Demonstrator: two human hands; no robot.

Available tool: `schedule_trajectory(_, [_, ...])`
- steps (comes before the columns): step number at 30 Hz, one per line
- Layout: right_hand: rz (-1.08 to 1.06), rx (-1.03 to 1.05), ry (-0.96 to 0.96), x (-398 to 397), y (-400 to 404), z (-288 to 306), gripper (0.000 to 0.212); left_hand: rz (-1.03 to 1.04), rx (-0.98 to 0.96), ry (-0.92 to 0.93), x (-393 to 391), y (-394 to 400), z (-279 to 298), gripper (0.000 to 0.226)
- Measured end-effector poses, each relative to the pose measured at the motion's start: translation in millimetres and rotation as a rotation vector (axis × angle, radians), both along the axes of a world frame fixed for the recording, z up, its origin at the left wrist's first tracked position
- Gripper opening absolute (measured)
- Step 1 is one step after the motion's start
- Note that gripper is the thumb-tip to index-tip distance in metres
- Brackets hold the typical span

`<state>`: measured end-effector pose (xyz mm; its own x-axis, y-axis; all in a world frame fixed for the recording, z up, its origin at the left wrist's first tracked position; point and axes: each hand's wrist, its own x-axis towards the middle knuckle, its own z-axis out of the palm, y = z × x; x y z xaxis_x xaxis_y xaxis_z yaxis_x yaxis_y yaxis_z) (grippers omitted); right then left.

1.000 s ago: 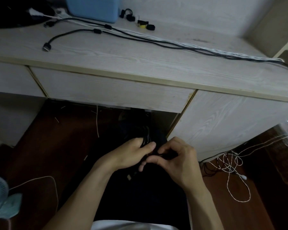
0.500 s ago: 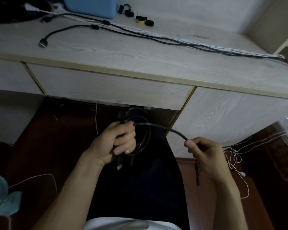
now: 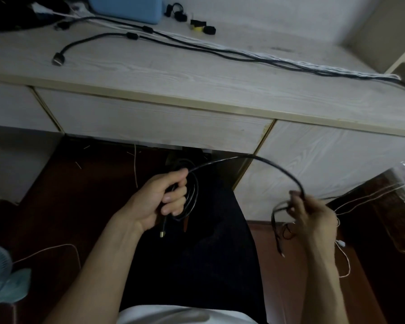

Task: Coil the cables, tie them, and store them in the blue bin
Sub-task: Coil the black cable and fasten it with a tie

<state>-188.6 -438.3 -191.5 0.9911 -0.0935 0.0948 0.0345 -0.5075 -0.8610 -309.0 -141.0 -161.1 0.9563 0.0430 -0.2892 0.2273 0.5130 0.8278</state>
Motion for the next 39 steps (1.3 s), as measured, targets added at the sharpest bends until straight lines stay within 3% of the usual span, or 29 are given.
schedule_trajectory(2, [-0.067,0.341,-0.121,-4.3,10.6,11.3,0.021,-0.033,0.091,0.060,-0.4,-3.4,1.9,0.032])
schedule_trajectory(4, [-0.065,0.493,-0.223,-9.2,20.0,18.8,0.036,-0.049,0.164,0.119,1.0,-7.8,5.7,0.034])
schedule_trajectory(10, [-0.056,0.453,-0.341,-16.4,24.6,32.5,0.016,-0.176,0.429,0.230,-1.1,-7.0,6.8,0.041])
schedule_trajectory(15, [0.122,0.385,-0.248,-23.1,29.8,41.1,0.009,-0.171,0.441,0.230,-1.8,-4.2,3.6,0.040])
schedule_trajectory(18, [0.191,0.323,-0.188,-24.0,32.6,43.0,0.018,-0.164,0.382,0.218,-2.0,-1.3,4.9,0.039])
schedule_trajectory(22, [0.190,0.149,-0.139,-26.3,34.4,38.6,0.025,-0.221,0.202,0.165,-3.7,1.7,4.5,0.041])
schedule_trajectory(25, [0.134,0.001,-0.101,-26.6,34.7,40.8,0.026,-0.297,-0.221,0.015,-2.8,10.8,-3.5,0.040])
schedule_trajectory(28, [0.156,-0.096,0.007,-23.1,31.6,38.3,0.029,-0.424,-0.690,-0.277,0.6,17.0,-7.1,0.035])
schedule_trajectory(32, [0.354,-0.212,0.169,-24.5,37.6,37.2,0.032,-0.178,-0.813,-0.391,5.2,7.0,-4.1,0.036])
schedule_trajectory(36, [0.614,-0.339,0.236,-34.1,47.2,37.7,0.037,0.301,-0.562,-0.209,10.4,-7.7,-4.2,0.031])
schedule_trajectory(39, [0.770,-0.366,0.253,-39.6,55.6,38.0,0.036,0.452,-0.341,-0.141,14.5,-14.3,-6.1,0.025])
